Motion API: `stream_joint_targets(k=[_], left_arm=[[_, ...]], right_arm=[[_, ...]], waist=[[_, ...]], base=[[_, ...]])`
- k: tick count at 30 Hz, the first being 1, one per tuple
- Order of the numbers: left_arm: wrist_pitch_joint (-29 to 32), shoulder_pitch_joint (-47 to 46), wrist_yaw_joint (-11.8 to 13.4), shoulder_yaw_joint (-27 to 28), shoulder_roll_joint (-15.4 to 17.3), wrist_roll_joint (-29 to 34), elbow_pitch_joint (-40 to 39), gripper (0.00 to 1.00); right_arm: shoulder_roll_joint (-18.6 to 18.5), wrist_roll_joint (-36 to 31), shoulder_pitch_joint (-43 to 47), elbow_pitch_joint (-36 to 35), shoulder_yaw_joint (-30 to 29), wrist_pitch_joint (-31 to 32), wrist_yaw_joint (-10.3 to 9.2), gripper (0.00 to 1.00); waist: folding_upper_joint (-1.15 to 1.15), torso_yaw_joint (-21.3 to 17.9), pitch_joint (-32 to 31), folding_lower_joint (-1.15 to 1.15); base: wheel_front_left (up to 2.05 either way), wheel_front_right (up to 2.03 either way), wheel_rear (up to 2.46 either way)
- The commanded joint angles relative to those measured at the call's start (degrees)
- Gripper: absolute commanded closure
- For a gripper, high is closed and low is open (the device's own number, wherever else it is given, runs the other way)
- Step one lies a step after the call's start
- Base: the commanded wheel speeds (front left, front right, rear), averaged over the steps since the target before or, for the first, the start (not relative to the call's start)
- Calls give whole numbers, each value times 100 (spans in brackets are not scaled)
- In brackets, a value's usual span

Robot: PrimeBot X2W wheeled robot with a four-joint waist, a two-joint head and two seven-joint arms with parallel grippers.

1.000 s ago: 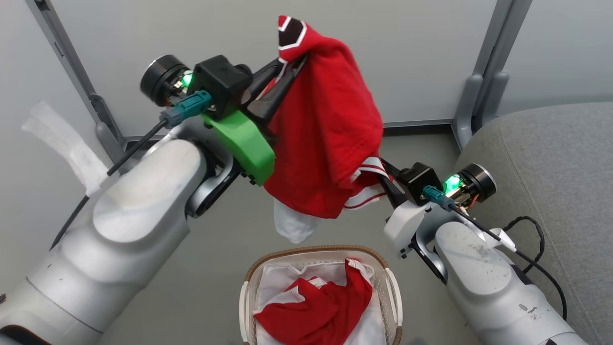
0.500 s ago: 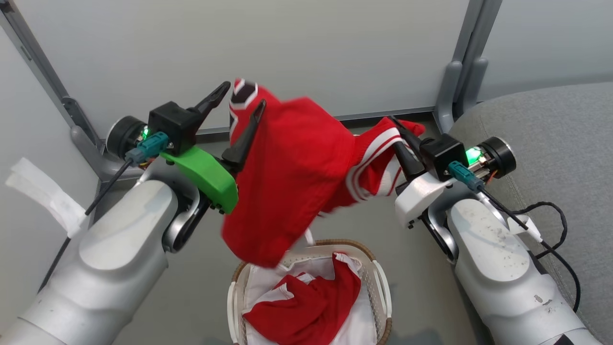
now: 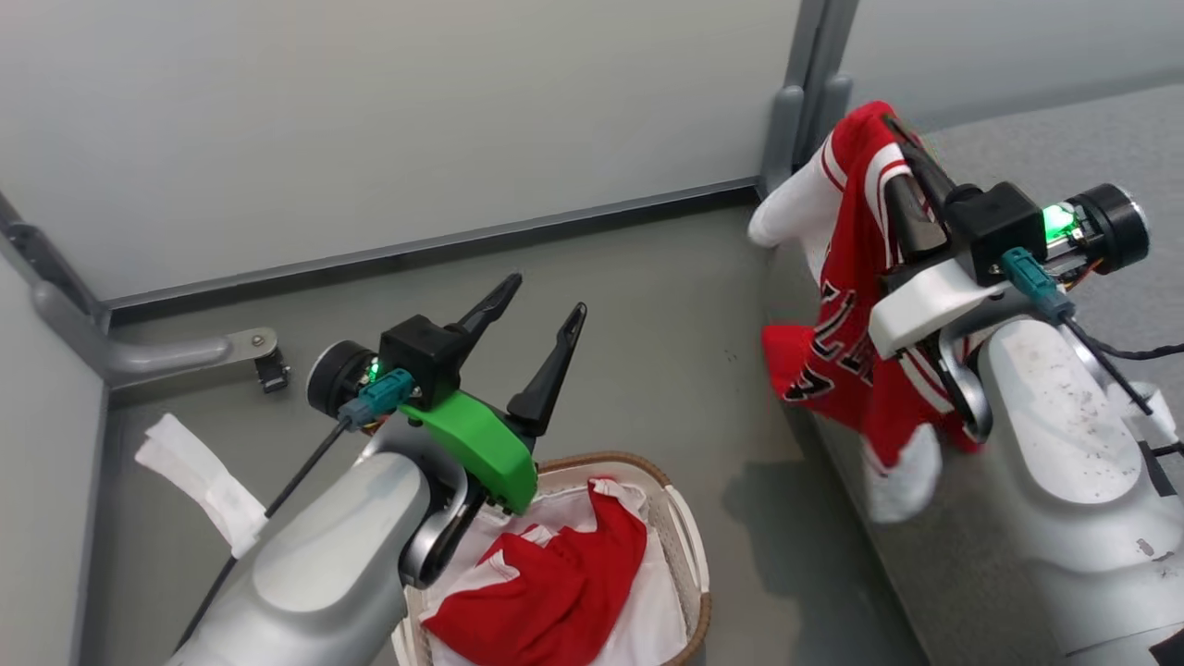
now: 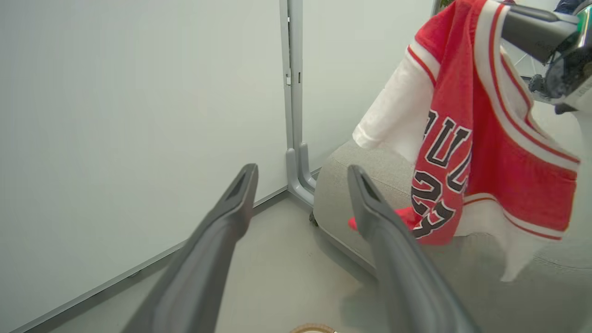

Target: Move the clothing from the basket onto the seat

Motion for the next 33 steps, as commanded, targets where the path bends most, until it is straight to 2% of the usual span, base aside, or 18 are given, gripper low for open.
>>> stream_joint_targets(k=[1, 11, 17, 25, 33], left_arm=[[-27, 126, -1, 46, -58, 108, -33, 0], [-20, 314, -56, 155, -186, 511, -9, 0], [-19, 257, -120, 150, -237, 666, 117, 0], [-19, 211, -194, 108, -287, 798, 228, 0], [-19, 89, -223, 1, -356, 946, 160, 0]], right_arm=[[-67, -48, 82, -90, -64, -29, -6, 100], [-174, 25, 152, -444, -292, -28, -7, 100], [-85, 69, 234, -565, -368, -28, -7, 100], [-58, 78, 326, -614, -537, -28, -7, 100], [-251, 163, -143, -283, -646, -29, -7, 100]], waist=[[0, -447, 153, 0], [0, -1640, 613, 0], [0, -2116, 887, 0], [0, -2330, 1095, 0], [0, -2091, 1381, 0]], base=[[0, 0, 0], [0, 0, 0], [0, 0, 0], [0, 0, 0], [0, 0, 0]])
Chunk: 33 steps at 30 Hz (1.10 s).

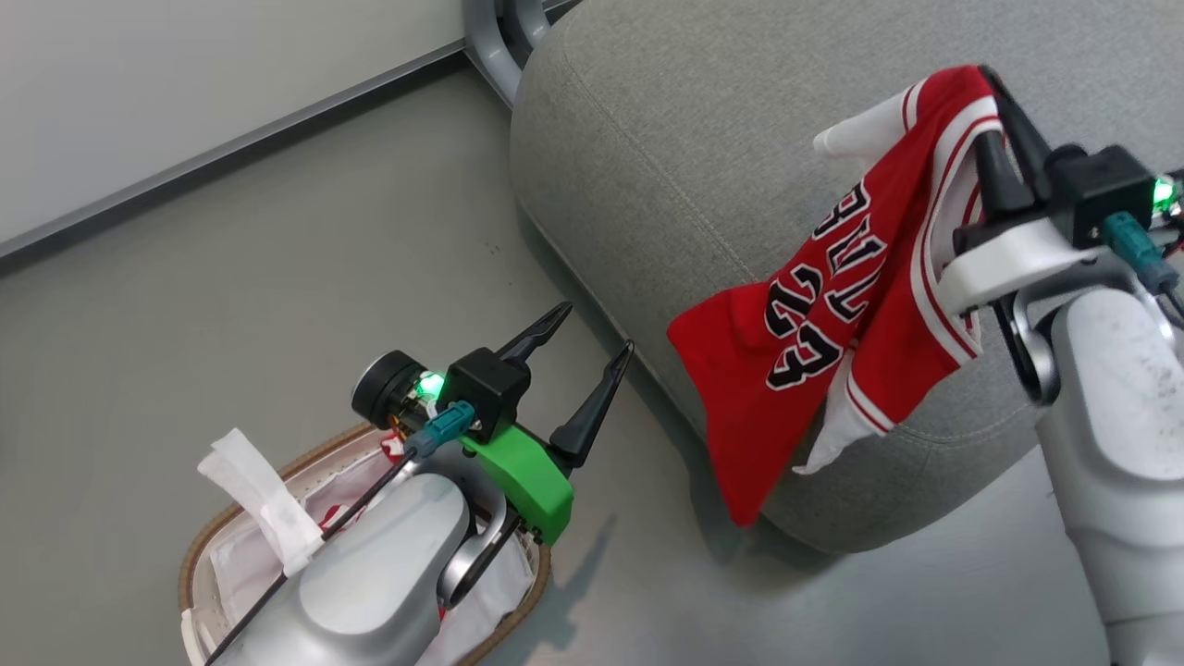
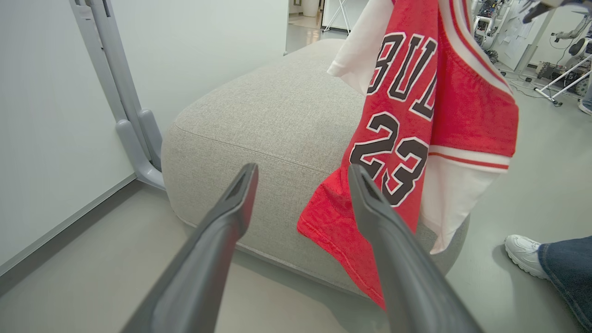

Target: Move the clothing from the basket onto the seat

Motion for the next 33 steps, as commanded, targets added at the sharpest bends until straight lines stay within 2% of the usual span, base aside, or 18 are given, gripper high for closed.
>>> stream_joint_targets(k=[1, 7, 10, 17, 19, 22, 26, 33], left_arm=[[-3, -125, -13, 3, 12, 58, -42, 0], [11, -295, 49, -91, 11, 242, -222, 0], [26, -385, 71, -137, -9, 313, -357, 0], [80, -589, 126, -288, -61, 506, -689, 0], [76, -626, 144, -319, -79, 561, -776, 0], [86, -684, 162, -361, -103, 621, -880, 0], [136, -766, 176, -404, -43, 673, -1011, 0], [198, -902, 231, -395, 88, 747, -1177, 0]], right_arm=[[-89, 91, -277, 76, 3, -30, -8, 100], [-555, 497, -1584, 667, 40, 270, -8, 100], [-917, 702, -2361, 923, -120, 530, -8, 100], [-1990, 194, -4148, 1398, -398, 1166, -8, 100], [-2197, 3, -4507, 1468, -579, 1265, -8, 100], [-2353, -309, -4676, 1647, -753, 1350, -8, 100], [-2412, -537, -4465, 1951, -1139, 1242, -8, 100], [-2090, -921, -3490, 2718, -1946, 805, -8, 100]], waist=[[0, 187, 190, 0], [0, 635, 589, 0], [0, 902, 831, 0], [0, 1632, 1427, 0], [0, 1800, 1564, 0], [0, 1981, 1765, 0], [0, 2125, 2018, 0], [0, 2196, 2329, 0]], base=[[0, 0, 0], [0, 0, 0], [0, 0, 0], [0, 0, 0], [0, 0, 0], [0, 0, 0], [0, 0, 0], [0, 0, 0]])
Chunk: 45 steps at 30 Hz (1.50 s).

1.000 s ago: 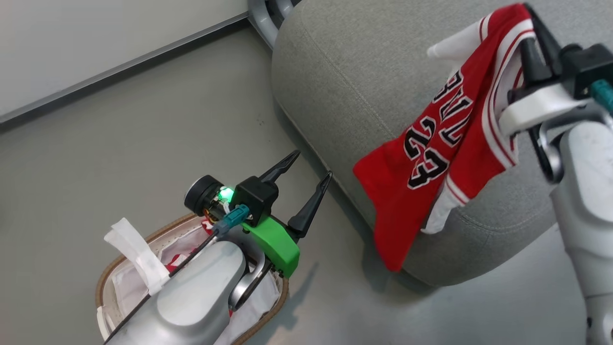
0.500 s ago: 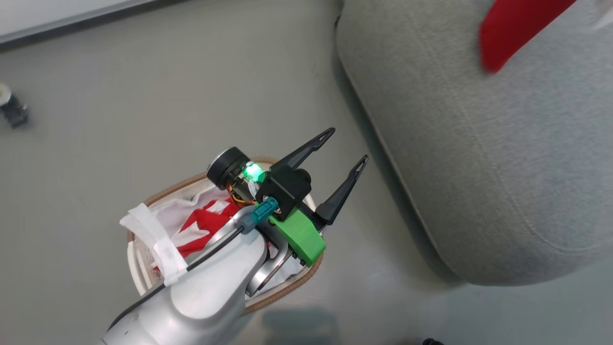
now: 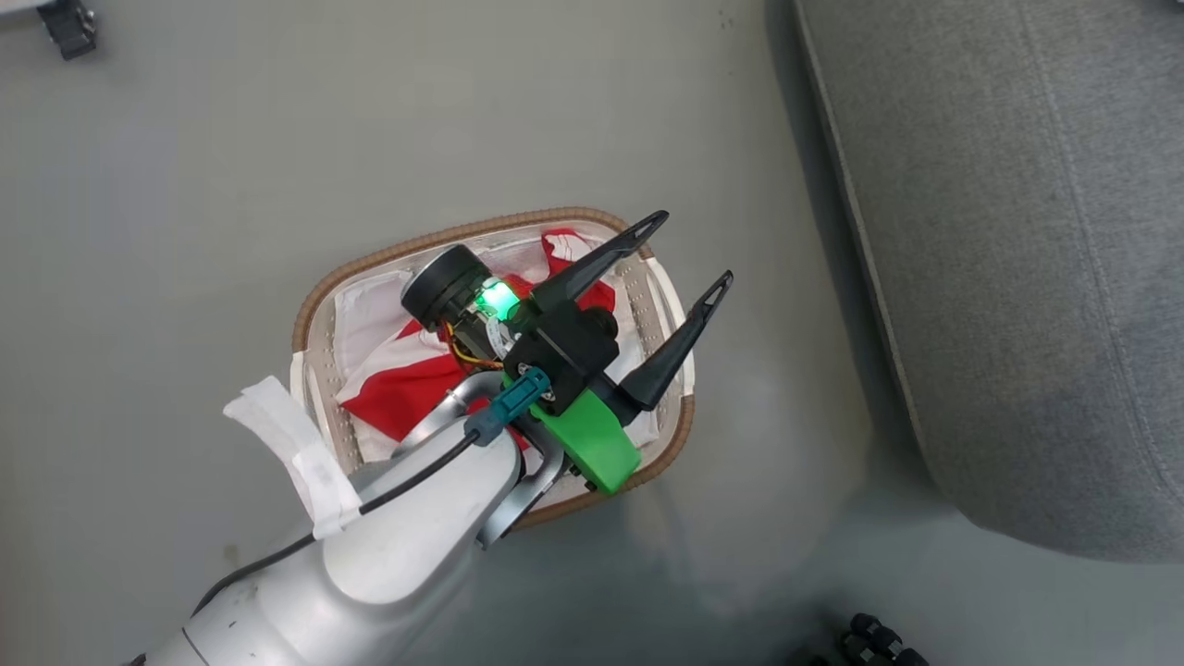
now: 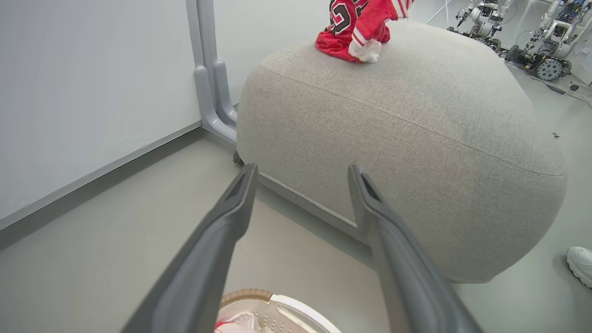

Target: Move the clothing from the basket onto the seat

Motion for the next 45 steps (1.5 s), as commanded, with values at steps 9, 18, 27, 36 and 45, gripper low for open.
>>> stream_joint_targets(k=[9, 18, 27, 36, 45], left_arm=[[133, -63, 92, -13, 240, 28, -105, 0], [142, 12, 130, 34, 380, -82, -101, 0], [-48, 258, 231, 236, 401, -289, 53, 0], [-189, 722, 339, 659, 373, -621, 354, 0], [-201, 1528, 497, 1486, 328, -754, 295, 0]], right_arm=[[677, -451, 818, 814, -461, -383, -8, 100], [928, -468, 900, 1249, -415, -721, -8, 0], [1116, -285, 1174, 1450, 108, -854, -8, 0], [1359, 241, 1655, 1486, 939, -870, -8, 0], [1423, 1042, 2079, 831, 1486, -873, -8, 0]], waist=[[0, -12, 335, -1], [0, -262, 90, -1], [0, -439, -598, -1], [0, -280, -1496, -1], [0, 127, -2327, -1]], base=[[0, 0, 0], [0, 0, 0], [0, 0, 0], [0, 0, 0], [0, 0, 0]])
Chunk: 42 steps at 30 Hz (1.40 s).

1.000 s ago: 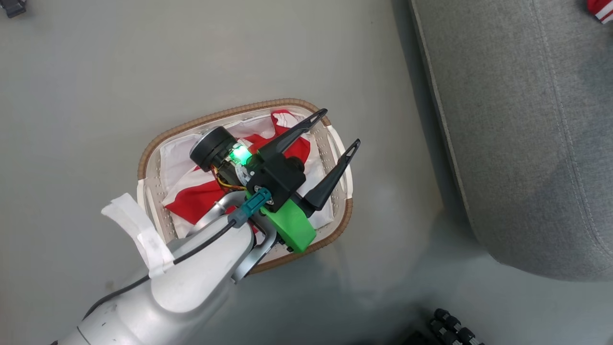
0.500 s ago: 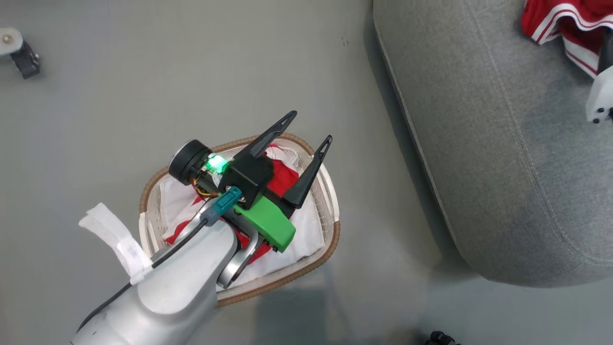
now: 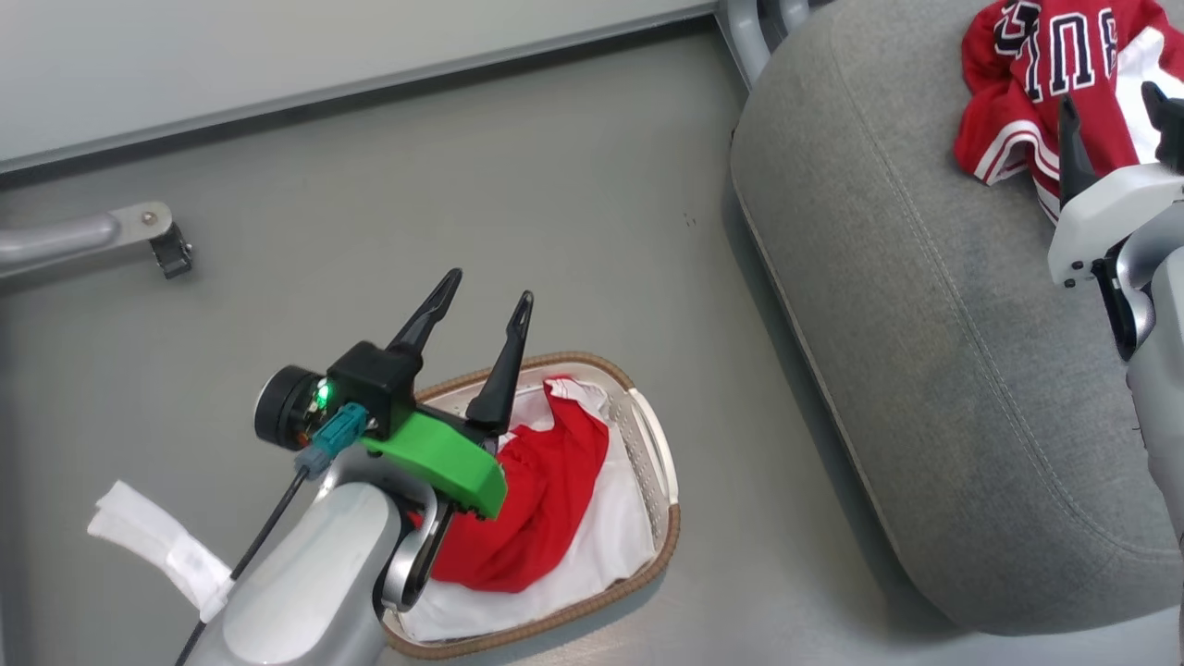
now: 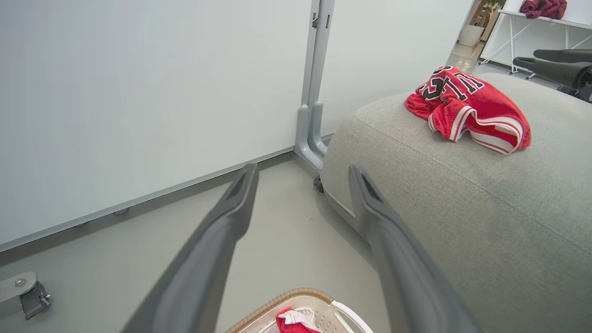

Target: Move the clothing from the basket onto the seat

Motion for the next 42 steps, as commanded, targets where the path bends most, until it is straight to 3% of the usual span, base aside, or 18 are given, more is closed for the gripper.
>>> stream_joint_targets(k=[1, 6, 15, 24, 28, 34, 42], left_arm=[[-8, 257, 49, 152, -7, 10, -25, 0], [-8, 925, 207, 878, -64, 135, -176, 0], [-9, 2146, 454, 2172, -223, 557, -560, 0], [-8, 2965, 284, 2671, -500, 974, -754, 0], [-8, 3220, 200, 2796, -606, 1065, -841, 0], [-8, 3490, 100, 3048, -729, 1080, -881, 0], [-9, 3529, -80, 3225, -844, 1153, -754, 0]], right_arm=[[12, 147, 240, -166, -8, -26, -8, 0], [208, 442, 909, -958, -89, -27, -8, 0], [917, 505, 2572, -2397, -2, -27, -8, 0], [1437, 427, 4106, -3754, 13, -27, -8, 0], [1462, 893, 4641, -4196, 286, -27, -8, 0], [1457, 1088, 4965, -4328, 689, -28, -8, 0], [1460, 1099, 5026, -4236, 758, -28, -8, 0]], waist=[[0, 369, -546, 0], [0, 592, -879, 0], [0, 990, -1212, 0], [0, 1357, -1309, 0], [0, 1420, -1375, 0], [0, 1354, -1498, 0], [0, 1317, -1559, 0]], base=[[0, 0, 0], [0, 0, 0], [0, 0, 0], [0, 0, 0], [0, 0, 0], [0, 0, 0], [0, 0, 0]])
